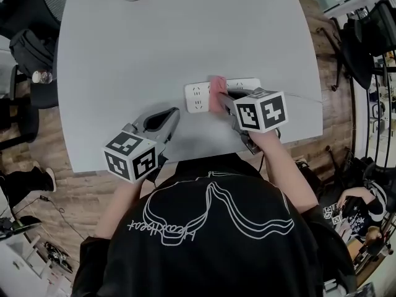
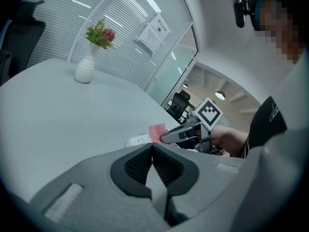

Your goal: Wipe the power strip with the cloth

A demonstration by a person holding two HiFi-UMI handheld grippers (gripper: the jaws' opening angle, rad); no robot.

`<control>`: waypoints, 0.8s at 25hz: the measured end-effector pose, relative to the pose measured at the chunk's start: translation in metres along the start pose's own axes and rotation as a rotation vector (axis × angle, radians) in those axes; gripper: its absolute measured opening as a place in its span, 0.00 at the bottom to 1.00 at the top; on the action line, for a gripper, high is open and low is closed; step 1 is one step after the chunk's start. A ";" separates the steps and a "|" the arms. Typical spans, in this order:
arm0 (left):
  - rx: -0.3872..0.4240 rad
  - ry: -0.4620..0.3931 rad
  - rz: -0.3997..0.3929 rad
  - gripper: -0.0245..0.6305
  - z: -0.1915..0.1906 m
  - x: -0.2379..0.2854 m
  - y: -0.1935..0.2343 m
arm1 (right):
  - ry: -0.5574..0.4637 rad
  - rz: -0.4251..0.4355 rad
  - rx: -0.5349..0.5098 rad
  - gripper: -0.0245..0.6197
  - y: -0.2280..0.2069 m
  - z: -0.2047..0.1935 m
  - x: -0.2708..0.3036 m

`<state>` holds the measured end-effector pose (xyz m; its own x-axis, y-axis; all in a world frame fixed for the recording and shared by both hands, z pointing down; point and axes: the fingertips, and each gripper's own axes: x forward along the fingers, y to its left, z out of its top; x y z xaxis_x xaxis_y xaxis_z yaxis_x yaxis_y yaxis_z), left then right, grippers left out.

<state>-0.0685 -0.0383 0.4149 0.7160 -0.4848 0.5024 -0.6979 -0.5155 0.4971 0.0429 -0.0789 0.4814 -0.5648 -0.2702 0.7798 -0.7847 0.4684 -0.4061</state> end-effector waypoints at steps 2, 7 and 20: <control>0.005 0.007 -0.008 0.06 0.000 0.003 -0.002 | -0.004 -0.014 0.010 0.10 -0.008 -0.002 -0.005; 0.017 0.021 -0.025 0.06 0.000 0.012 -0.007 | -0.019 -0.042 0.039 0.10 -0.026 -0.007 -0.016; 0.041 0.047 -0.058 0.06 0.003 0.030 -0.020 | -0.060 -0.098 0.121 0.10 -0.068 -0.020 -0.045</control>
<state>-0.0329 -0.0451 0.4178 0.7528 -0.4202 0.5067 -0.6534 -0.5706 0.4975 0.1268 -0.0818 0.4830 -0.4955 -0.3610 0.7901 -0.8598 0.3331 -0.3870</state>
